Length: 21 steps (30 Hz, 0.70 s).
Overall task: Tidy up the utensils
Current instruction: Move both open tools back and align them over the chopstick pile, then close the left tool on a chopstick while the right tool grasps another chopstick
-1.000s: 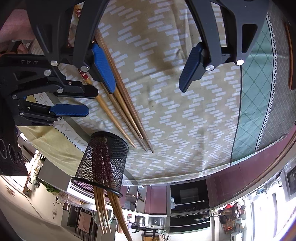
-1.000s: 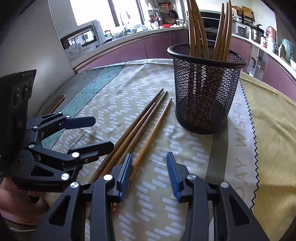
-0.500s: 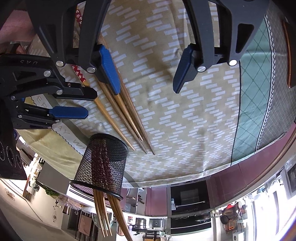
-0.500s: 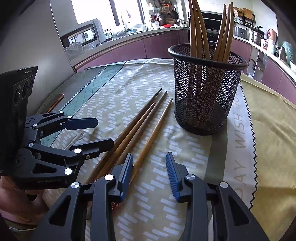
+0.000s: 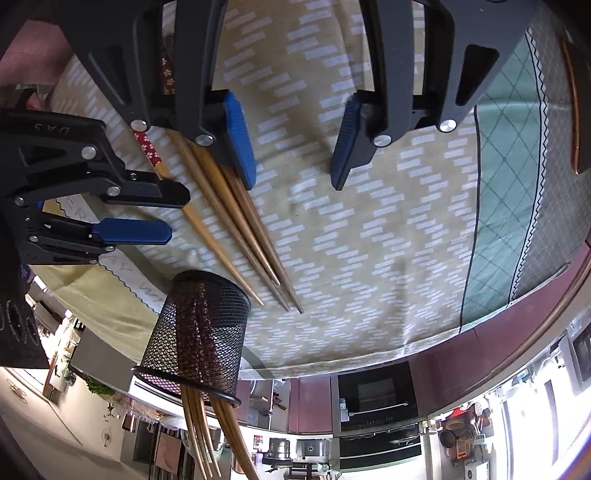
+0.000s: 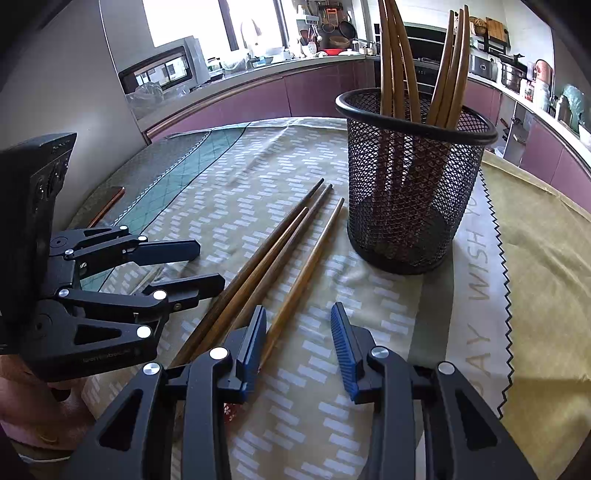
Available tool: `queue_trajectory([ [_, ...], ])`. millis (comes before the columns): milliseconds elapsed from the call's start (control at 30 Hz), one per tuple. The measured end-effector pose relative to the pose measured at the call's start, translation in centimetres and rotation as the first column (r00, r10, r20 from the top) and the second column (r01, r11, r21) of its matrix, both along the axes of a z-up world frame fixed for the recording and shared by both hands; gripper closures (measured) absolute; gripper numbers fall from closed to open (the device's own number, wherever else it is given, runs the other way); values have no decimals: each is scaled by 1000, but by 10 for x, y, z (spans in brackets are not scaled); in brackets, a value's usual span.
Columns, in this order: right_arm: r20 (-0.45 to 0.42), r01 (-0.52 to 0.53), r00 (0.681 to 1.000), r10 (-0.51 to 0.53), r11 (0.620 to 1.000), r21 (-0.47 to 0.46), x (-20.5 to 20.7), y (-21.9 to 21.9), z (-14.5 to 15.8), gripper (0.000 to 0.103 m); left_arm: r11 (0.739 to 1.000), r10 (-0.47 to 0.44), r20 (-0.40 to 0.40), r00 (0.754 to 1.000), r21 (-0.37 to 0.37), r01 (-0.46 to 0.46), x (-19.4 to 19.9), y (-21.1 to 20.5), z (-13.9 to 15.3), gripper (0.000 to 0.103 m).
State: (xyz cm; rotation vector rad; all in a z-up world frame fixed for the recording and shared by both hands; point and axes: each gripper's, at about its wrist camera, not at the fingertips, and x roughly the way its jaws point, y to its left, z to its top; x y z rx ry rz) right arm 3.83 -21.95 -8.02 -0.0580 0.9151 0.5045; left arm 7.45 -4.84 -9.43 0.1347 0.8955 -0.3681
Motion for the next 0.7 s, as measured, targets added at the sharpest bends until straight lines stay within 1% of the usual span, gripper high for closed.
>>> queue_trajectory([
  [100,-2,1,1000,-1,1000,5,0,-1,0,68,1000,3,3,1000,-31,-3,0,3,3,57],
  [200,-4,0,1000,0,1000,7,1,-2,0,68,998,-21,6,1000,-53,21,-2,1,6,54],
  [300,-5,1,1000,-1,1000,7,1,-2,1,68,999,-37,14,999,-27,37,-2,-6,4,54],
  [400,-4,-2,1000,2,1000,4,1,-2,0,68,999,-38,0,999,-29,38,0,-6,2,54],
  [500,-2,-3,1000,3,1000,-1,2,-2,1,68,999,-32,-3,999,-23,32,2,-5,1,60],
  [567,2,-2,1000,2,1000,-8,3,-1,0,68,999,-31,-7,999,-28,31,3,-3,2,61],
  [633,12,-1,1000,1,1000,-28,4,2,0,69,999,-33,-9,999,-20,32,4,-3,2,61],
  [700,30,0,1000,2,998,-63,4,7,0,70,999,-32,-8,999,-6,31,7,-5,3,59],
])
